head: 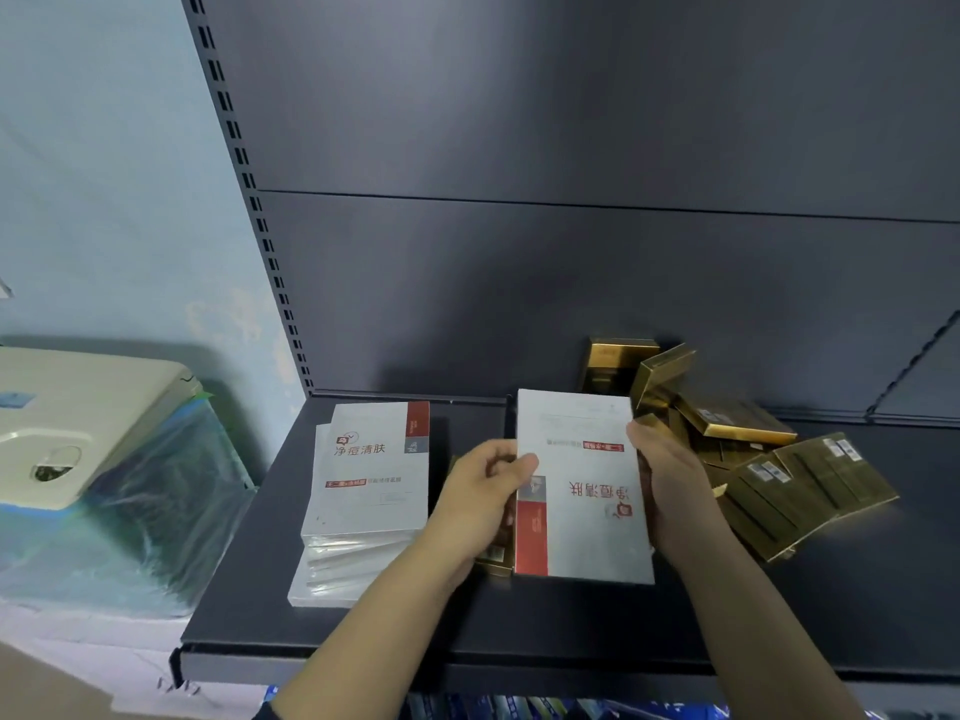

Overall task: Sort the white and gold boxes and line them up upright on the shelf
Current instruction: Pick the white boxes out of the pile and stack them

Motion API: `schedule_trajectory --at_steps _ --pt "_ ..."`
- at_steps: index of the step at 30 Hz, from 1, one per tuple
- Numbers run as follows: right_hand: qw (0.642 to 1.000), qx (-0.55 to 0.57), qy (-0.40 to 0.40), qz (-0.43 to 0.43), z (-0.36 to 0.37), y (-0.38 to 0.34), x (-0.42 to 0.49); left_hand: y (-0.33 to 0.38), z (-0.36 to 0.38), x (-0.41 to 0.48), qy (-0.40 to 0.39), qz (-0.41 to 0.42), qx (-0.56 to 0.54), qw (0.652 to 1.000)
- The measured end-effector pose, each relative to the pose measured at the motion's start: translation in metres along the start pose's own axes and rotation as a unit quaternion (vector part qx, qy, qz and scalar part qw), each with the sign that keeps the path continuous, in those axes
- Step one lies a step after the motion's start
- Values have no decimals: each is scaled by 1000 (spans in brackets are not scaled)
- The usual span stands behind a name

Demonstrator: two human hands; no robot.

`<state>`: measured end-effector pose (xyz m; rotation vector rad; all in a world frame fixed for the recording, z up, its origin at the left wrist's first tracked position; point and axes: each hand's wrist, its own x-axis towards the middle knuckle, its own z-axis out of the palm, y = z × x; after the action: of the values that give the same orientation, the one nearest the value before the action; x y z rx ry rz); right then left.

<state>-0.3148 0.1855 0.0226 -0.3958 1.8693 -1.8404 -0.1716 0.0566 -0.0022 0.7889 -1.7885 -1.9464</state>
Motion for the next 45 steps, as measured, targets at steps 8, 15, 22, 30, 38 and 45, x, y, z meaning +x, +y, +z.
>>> schedule_trajectory --at_steps 8,15,22,30,38,45 --pt "968 46 -205 137 8 17 -23 6 -9 -1 109 8 -220 969" --pt "947 215 -211 107 34 28 -24 -4 -13 -11 73 6 -226 971" --pt "945 116 -291 100 10 6 -7 26 -86 -15 71 18 -197 978" --pt "959 28 -261 105 27 13 -3 30 -117 -36 41 33 67 996" --pt "979 56 -179 75 66 11 -11 23 -124 -50 23 9 131 991" --pt "978 -179 -104 -6 50 37 0 13 -130 -50 190 52 123 973"
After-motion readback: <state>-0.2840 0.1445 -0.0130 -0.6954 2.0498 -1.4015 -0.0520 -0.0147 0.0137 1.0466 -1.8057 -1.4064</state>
